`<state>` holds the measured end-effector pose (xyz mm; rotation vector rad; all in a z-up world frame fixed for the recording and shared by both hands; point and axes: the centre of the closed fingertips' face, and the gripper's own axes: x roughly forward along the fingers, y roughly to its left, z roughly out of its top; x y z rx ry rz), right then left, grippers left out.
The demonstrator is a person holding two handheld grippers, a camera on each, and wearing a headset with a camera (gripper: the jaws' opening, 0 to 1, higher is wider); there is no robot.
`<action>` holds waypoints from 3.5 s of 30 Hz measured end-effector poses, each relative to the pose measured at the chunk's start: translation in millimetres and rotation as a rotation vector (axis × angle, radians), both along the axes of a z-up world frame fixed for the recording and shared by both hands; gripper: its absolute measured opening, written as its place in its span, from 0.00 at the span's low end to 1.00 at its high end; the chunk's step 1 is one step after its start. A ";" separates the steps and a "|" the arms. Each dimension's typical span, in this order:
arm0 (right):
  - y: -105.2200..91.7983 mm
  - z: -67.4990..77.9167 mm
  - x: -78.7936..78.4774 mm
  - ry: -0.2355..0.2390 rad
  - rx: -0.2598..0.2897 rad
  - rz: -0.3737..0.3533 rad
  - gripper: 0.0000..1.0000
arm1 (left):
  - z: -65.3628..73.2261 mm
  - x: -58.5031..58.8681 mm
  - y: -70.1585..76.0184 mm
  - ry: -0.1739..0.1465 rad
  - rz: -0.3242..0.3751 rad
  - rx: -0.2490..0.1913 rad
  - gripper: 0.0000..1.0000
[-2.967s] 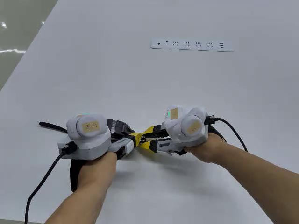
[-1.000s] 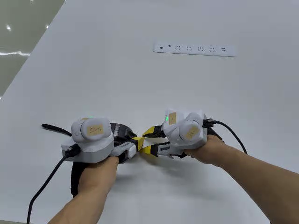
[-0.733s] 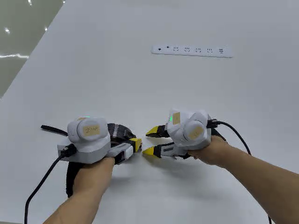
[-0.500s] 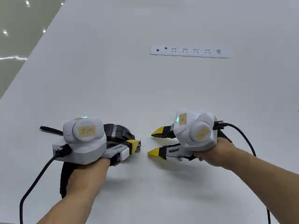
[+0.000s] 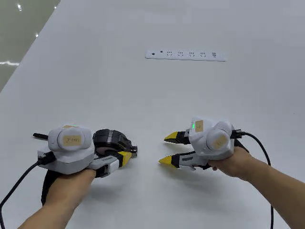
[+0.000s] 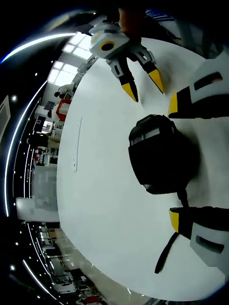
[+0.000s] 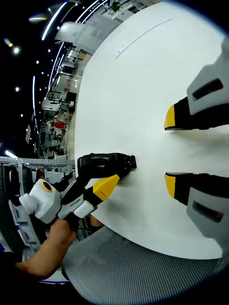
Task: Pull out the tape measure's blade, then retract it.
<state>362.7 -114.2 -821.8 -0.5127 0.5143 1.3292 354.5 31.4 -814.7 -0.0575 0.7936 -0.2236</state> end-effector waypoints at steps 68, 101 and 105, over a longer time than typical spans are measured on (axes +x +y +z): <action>-138.3 35.4 -62.4 0.028 0.167 -0.403 0.86 | 39.7 -72.5 -3.2 -0.276 -0.450 -0.081 0.97; -142.2 28.7 -67.0 0.017 0.182 -0.421 1.00 | 35.3 -70.6 -0.5 -0.288 -0.454 -0.068 1.00; -143.3 28.5 -66.8 0.019 0.181 -0.424 1.00 | 34.9 -70.0 -0.8 -0.287 -0.451 -0.069 1.00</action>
